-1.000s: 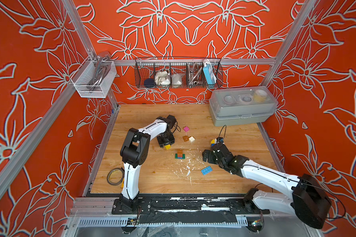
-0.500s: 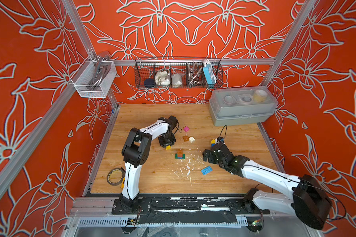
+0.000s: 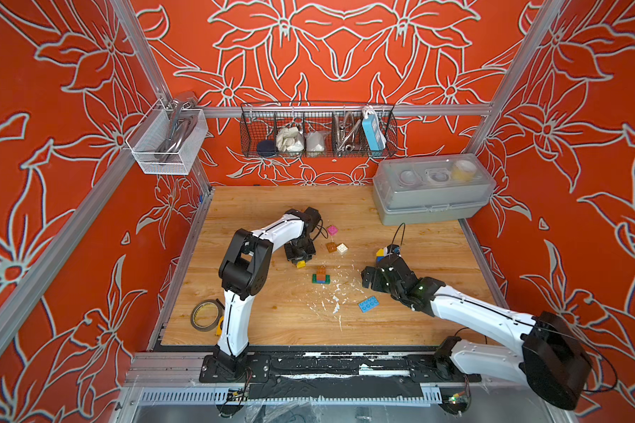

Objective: Assemble the number 1 with lego
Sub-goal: Pick up the lego brick from the center of the board.

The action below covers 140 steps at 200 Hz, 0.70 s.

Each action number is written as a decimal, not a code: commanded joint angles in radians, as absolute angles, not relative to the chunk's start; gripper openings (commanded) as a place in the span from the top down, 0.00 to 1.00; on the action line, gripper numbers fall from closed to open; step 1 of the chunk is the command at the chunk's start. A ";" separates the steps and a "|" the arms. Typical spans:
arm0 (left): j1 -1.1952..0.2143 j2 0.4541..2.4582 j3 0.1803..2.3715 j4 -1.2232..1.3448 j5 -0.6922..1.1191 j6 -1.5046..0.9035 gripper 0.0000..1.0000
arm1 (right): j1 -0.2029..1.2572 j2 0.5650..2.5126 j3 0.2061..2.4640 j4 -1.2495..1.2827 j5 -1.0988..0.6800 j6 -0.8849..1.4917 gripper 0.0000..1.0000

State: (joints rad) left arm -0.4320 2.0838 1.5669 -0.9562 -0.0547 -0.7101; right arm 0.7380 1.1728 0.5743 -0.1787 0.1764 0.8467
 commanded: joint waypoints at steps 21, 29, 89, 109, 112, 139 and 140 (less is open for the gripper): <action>-0.460 1.980 1.561 -1.057 -0.100 -0.657 0.77 | 0.732 1.164 0.558 -0.183 0.179 0.844 0.00; -0.464 1.953 1.560 -1.074 -0.107 -0.651 0.77 | 0.732 1.164 0.559 -0.186 0.179 0.845 0.00; -0.548 1.824 1.641 -1.223 -0.094 -0.611 0.80 | 0.732 1.164 0.561 -0.190 0.179 0.848 0.00; -0.587 1.820 1.686 -1.268 -0.077 -0.609 0.80 | 0.731 1.165 0.562 -0.194 0.179 0.848 0.00; -0.591 1.821 1.691 -1.271 -0.071 -0.609 0.80 | 0.731 1.165 0.562 -0.195 0.179 0.849 0.00; -0.607 1.831 1.726 -1.287 -0.028 -0.597 0.81 | 0.732 1.160 0.562 -0.202 0.178 0.852 0.00; -0.607 1.831 1.727 -1.288 -0.026 -0.596 0.81 | 0.732 1.161 0.562 -0.203 0.178 0.853 0.00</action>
State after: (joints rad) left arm -0.6014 1.8290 1.6962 -1.2163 -0.0624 -0.6205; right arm 0.7380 1.1728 0.5743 -0.1802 0.1768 0.8474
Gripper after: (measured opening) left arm 0.313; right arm 0.998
